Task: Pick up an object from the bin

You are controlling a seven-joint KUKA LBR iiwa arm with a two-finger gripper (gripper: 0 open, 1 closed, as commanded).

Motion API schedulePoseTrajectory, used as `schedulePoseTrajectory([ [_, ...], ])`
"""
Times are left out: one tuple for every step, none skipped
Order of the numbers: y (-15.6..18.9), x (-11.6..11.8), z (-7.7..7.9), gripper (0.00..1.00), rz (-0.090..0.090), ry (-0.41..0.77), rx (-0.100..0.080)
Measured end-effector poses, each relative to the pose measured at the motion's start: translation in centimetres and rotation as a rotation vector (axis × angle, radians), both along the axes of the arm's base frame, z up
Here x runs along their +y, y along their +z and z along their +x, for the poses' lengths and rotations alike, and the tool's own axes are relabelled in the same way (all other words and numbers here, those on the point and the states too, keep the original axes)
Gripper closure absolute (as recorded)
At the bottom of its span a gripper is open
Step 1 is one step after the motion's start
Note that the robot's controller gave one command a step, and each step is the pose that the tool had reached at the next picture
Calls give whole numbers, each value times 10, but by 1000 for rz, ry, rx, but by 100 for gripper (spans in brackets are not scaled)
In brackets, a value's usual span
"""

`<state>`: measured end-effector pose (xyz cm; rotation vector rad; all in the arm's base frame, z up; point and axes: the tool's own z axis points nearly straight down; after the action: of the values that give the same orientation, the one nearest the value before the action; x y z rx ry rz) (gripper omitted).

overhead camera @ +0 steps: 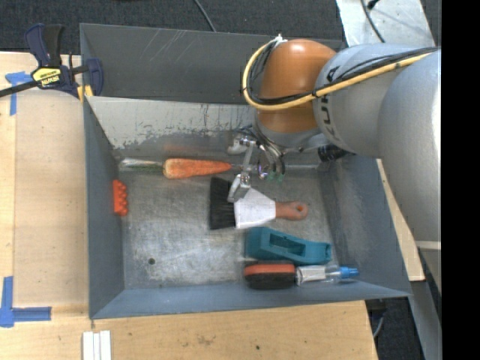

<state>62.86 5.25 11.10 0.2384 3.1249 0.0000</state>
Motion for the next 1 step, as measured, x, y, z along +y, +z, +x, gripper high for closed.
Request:
schedulePoseTrajectory([
  [-10, 5, -4, 0, 2, -105, 5],
])
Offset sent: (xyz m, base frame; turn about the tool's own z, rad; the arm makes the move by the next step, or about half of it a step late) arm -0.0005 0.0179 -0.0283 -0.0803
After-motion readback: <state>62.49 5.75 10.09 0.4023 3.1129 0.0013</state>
